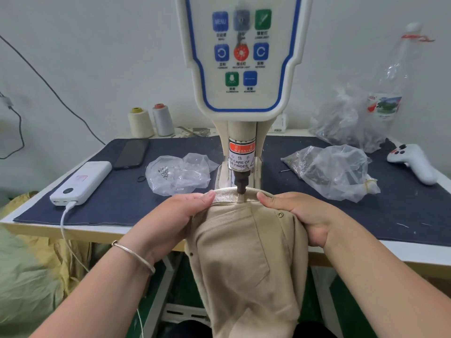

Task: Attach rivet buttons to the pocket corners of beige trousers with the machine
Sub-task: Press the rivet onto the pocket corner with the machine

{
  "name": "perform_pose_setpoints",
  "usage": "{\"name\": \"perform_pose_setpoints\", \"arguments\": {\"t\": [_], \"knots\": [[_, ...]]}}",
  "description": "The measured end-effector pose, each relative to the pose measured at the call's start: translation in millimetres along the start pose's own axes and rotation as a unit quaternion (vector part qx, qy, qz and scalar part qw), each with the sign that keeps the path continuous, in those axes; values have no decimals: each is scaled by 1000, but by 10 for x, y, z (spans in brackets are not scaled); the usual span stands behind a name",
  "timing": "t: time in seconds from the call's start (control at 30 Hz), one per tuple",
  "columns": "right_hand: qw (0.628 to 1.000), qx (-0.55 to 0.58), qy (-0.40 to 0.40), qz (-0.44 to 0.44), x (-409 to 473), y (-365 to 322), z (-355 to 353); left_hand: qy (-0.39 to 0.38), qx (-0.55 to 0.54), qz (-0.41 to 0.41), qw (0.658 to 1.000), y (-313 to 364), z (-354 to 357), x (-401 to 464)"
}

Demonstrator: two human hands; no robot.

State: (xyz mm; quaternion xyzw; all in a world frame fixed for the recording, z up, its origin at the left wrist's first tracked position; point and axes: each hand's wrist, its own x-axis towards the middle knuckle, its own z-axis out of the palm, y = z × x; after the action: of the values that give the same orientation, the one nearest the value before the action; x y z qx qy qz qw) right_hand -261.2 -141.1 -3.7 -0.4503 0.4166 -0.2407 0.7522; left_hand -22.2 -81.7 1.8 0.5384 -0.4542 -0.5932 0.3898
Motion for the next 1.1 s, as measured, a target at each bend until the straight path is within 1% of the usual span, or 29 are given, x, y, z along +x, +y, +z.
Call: {"name": "perform_pose_setpoints", "arguments": {"t": [0.07, 0.13, 0.2, 0.3, 0.4, 0.47, 0.57, 0.63, 0.8, 0.9, 1.03, 1.1], "knots": [[1000, -13, 13, -3, -7, -17, 10, -2, -31, -15, 999, 35, 34, -8], [1000, -16, 24, -5, -23, -35, 40, 38, -59, -34, 997, 51, 90, -5], [999, -22, 32, -9, -39, -41, 64, 70, -55, -42, 995, 40, 140, -15], [999, -9, 32, -12, -50, -32, 63, 66, -40, -52, 996, 51, 150, -61], [1000, 16, 0, -13, -78, -43, 51, 52, -14, -76, 996, 70, 100, -99], [999, 25, -33, -16, -98, -48, 34, 70, 2, -80, 994, 68, 83, -107], [998, 25, -47, -16, -100, -37, 19, 85, 20, -38, 995, 38, 64, -93], [999, 26, -39, -19, -104, -21, 37, 86, 32, -18, 996, 21, 68, -94], [999, 33, 3, -29, -143, 40, 98, 100, -13, 3, 995, -92, 184, -115], [999, 24, 31, -30, -169, 24, 118, 103, -14, -10, 994, -104, 210, -127], [998, 19, 43, -41, -155, -43, 120, 69, -2, -53, 996, -23, 156, -133], [995, -22, 74, -60, -96, -51, 106, 66, 17, -50, 996, 1, 110, -90]]}}
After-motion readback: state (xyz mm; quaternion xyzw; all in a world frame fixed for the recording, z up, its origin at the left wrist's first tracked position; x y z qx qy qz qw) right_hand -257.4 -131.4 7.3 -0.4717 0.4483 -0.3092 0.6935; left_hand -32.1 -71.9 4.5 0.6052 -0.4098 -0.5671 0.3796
